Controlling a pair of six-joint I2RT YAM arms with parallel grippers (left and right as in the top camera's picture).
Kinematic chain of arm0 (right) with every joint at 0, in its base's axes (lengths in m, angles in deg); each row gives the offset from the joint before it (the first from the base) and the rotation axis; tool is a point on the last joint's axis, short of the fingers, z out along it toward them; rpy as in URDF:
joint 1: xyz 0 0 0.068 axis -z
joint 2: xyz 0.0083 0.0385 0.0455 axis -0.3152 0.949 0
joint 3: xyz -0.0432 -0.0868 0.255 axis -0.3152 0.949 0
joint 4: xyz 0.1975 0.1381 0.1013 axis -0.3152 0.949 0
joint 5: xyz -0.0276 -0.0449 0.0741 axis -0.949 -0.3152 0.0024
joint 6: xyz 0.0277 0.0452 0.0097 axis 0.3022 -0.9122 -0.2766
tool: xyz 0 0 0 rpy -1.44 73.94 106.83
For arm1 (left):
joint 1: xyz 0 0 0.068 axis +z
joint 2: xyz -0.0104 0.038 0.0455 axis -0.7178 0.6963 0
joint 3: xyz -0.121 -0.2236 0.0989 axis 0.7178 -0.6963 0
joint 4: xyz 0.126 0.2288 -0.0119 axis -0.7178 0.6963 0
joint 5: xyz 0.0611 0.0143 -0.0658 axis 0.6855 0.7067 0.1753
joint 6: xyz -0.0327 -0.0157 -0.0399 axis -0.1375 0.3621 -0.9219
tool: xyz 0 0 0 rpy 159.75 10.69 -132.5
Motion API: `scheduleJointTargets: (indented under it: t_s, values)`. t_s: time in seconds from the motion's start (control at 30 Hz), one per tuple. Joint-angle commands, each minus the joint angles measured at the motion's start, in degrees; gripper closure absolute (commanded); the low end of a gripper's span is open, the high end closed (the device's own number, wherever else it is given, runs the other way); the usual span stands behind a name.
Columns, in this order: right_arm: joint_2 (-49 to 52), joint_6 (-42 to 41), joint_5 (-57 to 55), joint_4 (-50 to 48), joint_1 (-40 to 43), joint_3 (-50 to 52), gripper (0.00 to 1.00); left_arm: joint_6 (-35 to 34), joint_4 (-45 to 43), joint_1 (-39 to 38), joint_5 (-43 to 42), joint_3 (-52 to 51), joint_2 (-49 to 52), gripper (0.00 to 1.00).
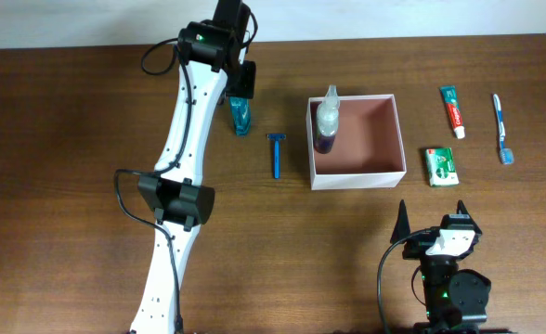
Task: Pack container
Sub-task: 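Lower the left gripper and grasp the teal mouthwash bottle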
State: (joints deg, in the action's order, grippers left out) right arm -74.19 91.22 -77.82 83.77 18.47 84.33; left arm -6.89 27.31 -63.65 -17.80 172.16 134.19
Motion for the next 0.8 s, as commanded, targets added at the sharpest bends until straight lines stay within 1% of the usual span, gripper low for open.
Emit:
scheduleJointTargets:
  t_s: [0.0, 0.17, 0.77]
  values:
    - [-0.4, -0.1, -1.1, 0.3, -0.5, 0.3, 0.01, 0.5, 0.2, -0.1, -0.7, -0.2, 1.1, 0.44]
    - [-0.4, -0.1, -1.1, 0.3, -0.5, 0.3, 0.01, 0.5, 0.2, -0.1, -3.5, -0.4, 1.6, 0.44]
    - [-0.4, -0.1, -1.1, 0.3, -0.5, 0.3, 0.01, 0.5, 0.2, -0.1, -3.1, -0.4, 4.3, 0.44]
